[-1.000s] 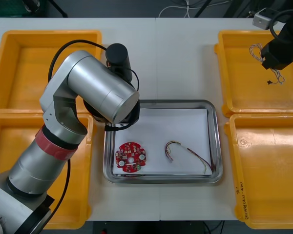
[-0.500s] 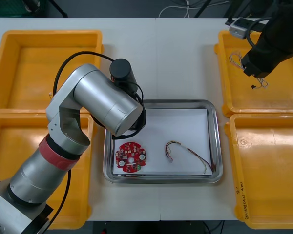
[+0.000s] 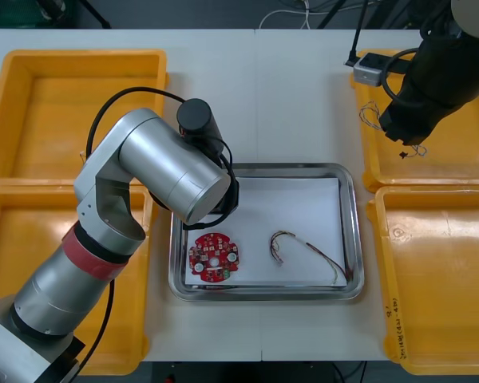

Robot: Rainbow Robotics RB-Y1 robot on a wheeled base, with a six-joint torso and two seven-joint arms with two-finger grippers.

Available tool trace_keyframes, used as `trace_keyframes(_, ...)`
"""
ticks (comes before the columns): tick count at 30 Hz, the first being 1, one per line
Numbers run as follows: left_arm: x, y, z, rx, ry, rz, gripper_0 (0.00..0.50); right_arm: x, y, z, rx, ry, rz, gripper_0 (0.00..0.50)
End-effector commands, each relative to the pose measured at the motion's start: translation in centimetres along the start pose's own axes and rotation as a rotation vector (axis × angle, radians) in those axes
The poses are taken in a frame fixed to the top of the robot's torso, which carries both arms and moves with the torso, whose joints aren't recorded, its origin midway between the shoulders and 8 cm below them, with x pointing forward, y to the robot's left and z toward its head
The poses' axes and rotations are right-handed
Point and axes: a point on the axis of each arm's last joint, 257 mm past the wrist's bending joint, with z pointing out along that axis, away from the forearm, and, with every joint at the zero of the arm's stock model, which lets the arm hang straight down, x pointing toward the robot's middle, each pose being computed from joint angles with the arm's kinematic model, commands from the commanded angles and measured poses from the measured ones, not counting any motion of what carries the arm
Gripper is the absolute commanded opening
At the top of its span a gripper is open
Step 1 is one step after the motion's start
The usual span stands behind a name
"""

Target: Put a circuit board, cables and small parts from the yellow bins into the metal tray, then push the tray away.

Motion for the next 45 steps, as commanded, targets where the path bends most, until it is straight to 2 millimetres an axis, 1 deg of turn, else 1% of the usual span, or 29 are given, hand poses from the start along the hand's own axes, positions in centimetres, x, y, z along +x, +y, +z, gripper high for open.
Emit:
trace_keyframes(1, 0.3, 0.1, 0.0, 0.011, -0.013, -0.038, 0.5, -1.2, -0.8, -2.4, 0.065, -0.028, -0.021, 0.0)
trace_keyframes(11, 0.1, 0.5, 0.0, 0.014, -0.017, -0.036, 0.5, -1.5, 0.0, -2.0, 0.055, -0.028, -0.039, 0.0)
trace_keyframes(16, -0.5, 1.2, -0.2, 0.008, -0.02, -0.03, 0.5, -2.1, 1.4, -1.2, 0.055, -0.027, -0.093, 0.0)
trace_keyframes(19, -1.1, 1.6, -0.8, 0.006, -0.016, -0.027, 0.5, -3.1, 2.3, -0.9, 0.064, -0.039, -0.13, 0.0)
trace_keyframes(22, -1.7, 2.4, -1.7, -0.01, -0.009, -0.028, 0.5, -4.0, 3.4, -0.8, 0.054, -0.048, -0.165, 0.0)
trace_keyframes(27, -3.3, 3.8, -4.4, -0.02, 0.017, -0.041, 0.5, -6.2, 5.7, -0.7, 0.028, -0.071, -0.216, 0.0)
trace_keyframes(30, -4.0, 4.7, -5.8, -0.021, 0.027, -0.051, 0.5, -7.4, 7.1, -0.2, 0.02, -0.083, -0.25, 0.0)
trace_keyframes(33, -4.9, 5.9, -7.2, -0.017, 0.031, -0.068, 0.5, -8.3, 8.3, 0.6, 0.027, -0.09, -0.291, 0.0)
trace_keyframes(35, -5.8, 6.3, -8.1, -0.006, 0.011, -0.071, 0.5, -8.9, 9.1, 1.3, 0.033, -0.098, -0.316, 0.0)
trace_keyframes(39, -7.1, 7.5, -9.3, 0.005, -0.006, -0.078, 0.5, -9.8, 10.7, 2.4, 0.034, -0.103, -0.357, 0.0)
trace_keyframes(40, -7.4, 8.1, -9.6, 0.003, -0.009, -0.081, 0.5, -10.1, 11.4, 2.9, 0.034, -0.108, -0.372, 0.0)
trace_keyframes(42, -7.7, 8.9, -9.9, 0.001, -0.012, -0.085, 0.5, -10.3, 11.9, 3.4, 0.039, -0.112, -0.391, 0.0)
trace_keyframes(45, -8.2, 10.9, -10.8, -0.006, -0.016, -0.072, 0.5, -10.2, 13.2, 5.0, 0.043, -0.098, -0.434, 0.0)
